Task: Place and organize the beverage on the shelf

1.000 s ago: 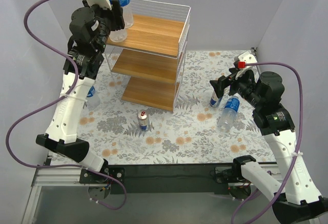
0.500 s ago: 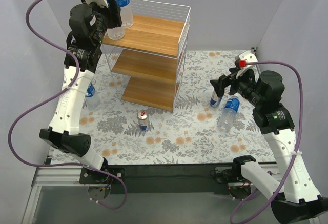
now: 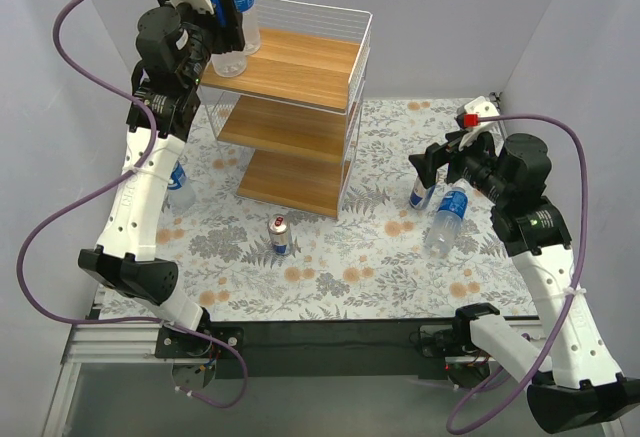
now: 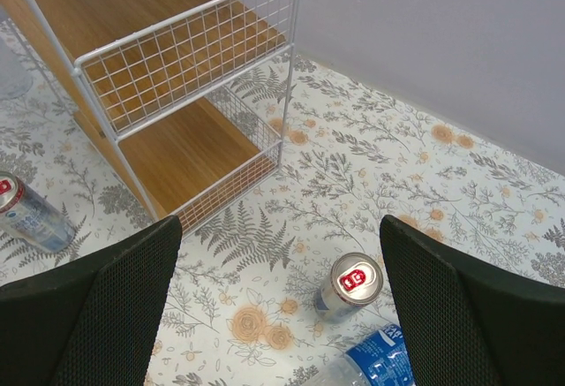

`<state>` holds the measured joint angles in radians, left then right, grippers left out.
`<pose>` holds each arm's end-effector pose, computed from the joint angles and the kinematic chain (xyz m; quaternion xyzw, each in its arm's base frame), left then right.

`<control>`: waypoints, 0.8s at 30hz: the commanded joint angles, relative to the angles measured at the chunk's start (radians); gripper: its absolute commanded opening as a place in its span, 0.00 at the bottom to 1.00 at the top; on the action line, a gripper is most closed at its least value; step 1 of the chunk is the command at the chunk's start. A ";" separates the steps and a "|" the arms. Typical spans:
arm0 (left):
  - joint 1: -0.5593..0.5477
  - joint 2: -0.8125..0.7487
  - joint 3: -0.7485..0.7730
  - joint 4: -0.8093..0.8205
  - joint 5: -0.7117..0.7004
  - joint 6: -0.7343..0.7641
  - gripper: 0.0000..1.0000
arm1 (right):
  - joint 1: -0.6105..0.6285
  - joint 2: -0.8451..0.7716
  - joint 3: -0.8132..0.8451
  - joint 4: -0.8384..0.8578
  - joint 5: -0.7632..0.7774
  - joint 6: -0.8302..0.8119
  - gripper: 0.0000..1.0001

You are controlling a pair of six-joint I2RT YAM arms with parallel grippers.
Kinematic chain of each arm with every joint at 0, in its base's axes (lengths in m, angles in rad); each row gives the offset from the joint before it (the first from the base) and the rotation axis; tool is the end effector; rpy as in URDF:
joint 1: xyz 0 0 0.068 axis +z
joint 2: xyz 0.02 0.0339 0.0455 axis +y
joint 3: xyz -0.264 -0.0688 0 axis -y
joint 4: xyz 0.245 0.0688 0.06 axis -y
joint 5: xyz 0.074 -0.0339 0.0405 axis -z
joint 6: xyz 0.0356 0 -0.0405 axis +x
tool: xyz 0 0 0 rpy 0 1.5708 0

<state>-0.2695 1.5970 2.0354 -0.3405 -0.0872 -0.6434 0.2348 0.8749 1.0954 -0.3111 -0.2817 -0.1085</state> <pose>0.3211 -0.0855 0.5464 -0.1564 0.6533 -0.3000 0.6773 0.1771 0.0525 0.4185 -0.2182 0.7042 0.1456 0.6598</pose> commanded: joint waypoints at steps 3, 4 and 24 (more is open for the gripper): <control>0.006 -0.023 0.054 0.061 0.014 0.010 0.75 | -0.008 0.009 0.006 0.060 -0.039 0.004 0.98; 0.006 -0.019 0.062 0.055 0.015 0.010 0.75 | -0.008 0.010 0.008 0.058 -0.045 0.003 0.98; 0.006 -0.135 0.102 0.037 0.135 -0.090 0.80 | -0.012 0.003 0.004 0.060 -0.186 -0.099 0.98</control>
<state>-0.2687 1.5433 2.1345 -0.3069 0.0021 -0.7040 0.2283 0.8913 1.0954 -0.3031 -0.4194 -0.1749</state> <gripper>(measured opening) 0.795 0.984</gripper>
